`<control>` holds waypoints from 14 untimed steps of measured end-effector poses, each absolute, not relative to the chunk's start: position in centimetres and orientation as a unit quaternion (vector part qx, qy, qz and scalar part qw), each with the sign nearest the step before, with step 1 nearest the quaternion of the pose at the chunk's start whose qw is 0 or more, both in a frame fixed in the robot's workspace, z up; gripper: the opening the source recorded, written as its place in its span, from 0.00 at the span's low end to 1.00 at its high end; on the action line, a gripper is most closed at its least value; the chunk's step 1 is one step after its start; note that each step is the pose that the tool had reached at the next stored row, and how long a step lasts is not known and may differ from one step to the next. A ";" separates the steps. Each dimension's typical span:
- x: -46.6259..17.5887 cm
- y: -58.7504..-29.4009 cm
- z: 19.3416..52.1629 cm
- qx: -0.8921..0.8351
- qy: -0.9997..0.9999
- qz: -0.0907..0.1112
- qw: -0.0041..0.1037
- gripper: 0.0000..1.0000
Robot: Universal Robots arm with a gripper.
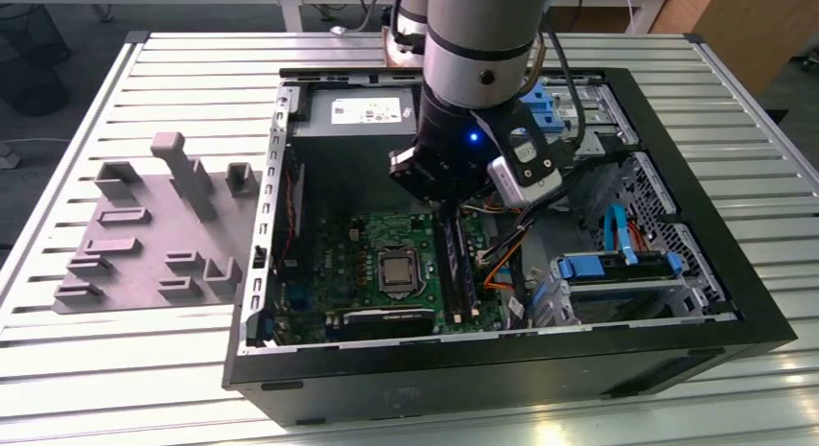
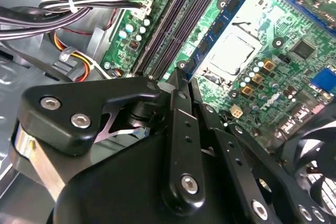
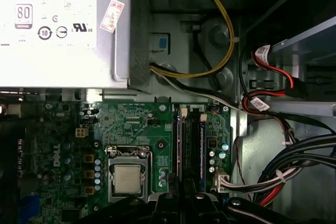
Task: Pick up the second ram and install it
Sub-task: 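Insert the second ram into the second slot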
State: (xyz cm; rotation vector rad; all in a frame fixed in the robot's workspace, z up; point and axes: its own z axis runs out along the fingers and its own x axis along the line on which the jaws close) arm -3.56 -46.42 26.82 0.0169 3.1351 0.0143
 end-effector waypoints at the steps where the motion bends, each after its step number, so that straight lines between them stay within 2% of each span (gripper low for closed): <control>1: -3.6 -46.4 26.6 0.005 1.000 0.005 0.003 0.14; 14: -3.4 -46.4 25.5 0.007 1.000 0.005 0.003 0.14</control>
